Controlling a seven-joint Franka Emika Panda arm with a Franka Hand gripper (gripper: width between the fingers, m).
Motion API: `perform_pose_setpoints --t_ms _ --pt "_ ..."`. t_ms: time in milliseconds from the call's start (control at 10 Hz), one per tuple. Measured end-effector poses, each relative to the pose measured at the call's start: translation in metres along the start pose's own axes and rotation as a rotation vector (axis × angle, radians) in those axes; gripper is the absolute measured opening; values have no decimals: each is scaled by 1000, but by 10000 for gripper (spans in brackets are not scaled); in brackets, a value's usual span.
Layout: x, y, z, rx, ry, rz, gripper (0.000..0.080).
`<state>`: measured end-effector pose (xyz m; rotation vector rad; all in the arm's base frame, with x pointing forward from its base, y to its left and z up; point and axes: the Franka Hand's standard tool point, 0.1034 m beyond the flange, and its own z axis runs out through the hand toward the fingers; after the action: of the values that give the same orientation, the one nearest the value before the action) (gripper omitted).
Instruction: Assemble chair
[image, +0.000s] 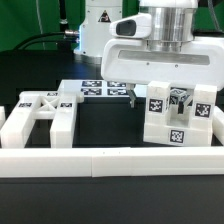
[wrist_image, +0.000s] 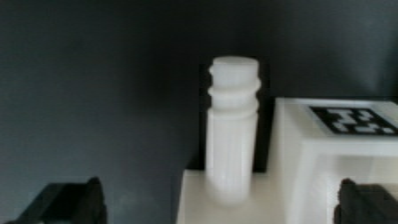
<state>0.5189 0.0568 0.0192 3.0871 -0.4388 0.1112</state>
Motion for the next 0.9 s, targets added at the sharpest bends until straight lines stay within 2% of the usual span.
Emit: perform_pose_setpoints --t_ms 100,200,400,900 --pt "-2 1 3 -4 -5 -1 525" --pt "-4 2 7 -8 -9 -1 525" --pt "-5 3 10 -10 -11 -2 252" --pt "0 4 3 -5 -8 -28 242"
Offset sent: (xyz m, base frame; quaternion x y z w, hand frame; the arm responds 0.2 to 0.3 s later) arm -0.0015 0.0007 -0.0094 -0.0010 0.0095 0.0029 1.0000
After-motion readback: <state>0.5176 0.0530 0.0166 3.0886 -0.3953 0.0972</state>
